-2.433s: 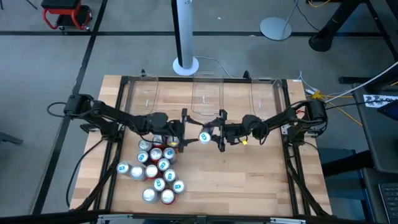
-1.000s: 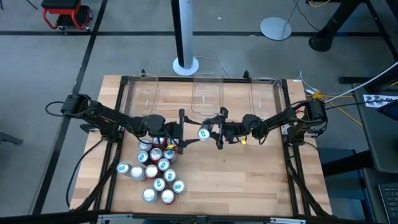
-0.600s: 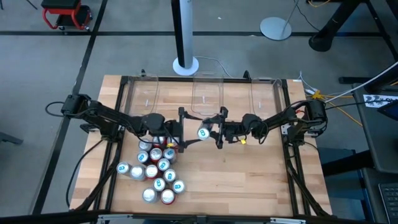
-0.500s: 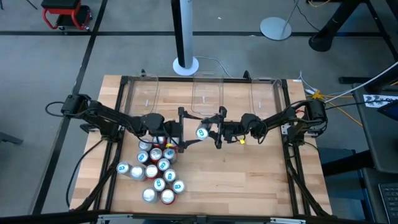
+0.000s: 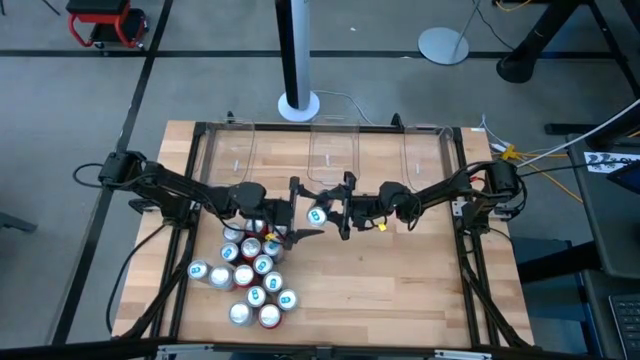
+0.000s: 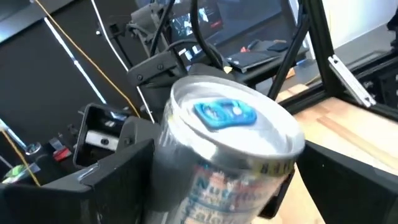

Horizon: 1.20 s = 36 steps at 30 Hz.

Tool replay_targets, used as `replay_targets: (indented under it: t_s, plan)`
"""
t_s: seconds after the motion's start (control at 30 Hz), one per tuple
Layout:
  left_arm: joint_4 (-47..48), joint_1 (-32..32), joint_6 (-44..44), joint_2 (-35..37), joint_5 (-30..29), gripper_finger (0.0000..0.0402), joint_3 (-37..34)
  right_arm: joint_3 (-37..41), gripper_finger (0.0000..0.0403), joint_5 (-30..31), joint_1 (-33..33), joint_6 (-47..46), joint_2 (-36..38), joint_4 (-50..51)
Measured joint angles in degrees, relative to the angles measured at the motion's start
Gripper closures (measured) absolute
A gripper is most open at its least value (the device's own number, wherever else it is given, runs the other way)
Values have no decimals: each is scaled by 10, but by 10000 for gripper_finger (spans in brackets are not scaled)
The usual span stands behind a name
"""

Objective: Sort soda cans
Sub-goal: Put the blue soda can into the middle transparent bin

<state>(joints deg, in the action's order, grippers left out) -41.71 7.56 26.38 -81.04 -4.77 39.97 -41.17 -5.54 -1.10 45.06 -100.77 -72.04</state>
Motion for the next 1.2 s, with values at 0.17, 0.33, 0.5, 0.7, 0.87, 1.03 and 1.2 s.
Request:
replay_targets:
  t_s: [0.17, 0.33, 0.5, 0.7, 0.87, 1.03, 1.2]
  plan:
    - [-19, 0, 6, 0, 1, 27, 0, 0, 187, 2, 0, 0, 0, -1]
    - [-36, 0, 6, 0, 1, 35, 0, 0, 183, 4, 0, 0, 0, -1]
    - [-25, -2, 11, -4, 1, 76, 0, 0, 179, 4, 0, 0, 0, -4]
    - [-34, -1, 20, -6, 7, 133, 0, 0, 183, 5, 0, -4, 0, -6]
    - [-35, -1, 24, -6, 5, 162, 0, 0, 164, 5, 0, -7, 0, -5]
    - [-37, -1, 3, -4, -16, 162, -1, -1, 130, 0, 0, 20, 1, 0]
    - [-38, -1, -24, 13, -28, 162, -1, -1, 103, -25, 1, 54, 31, 17]
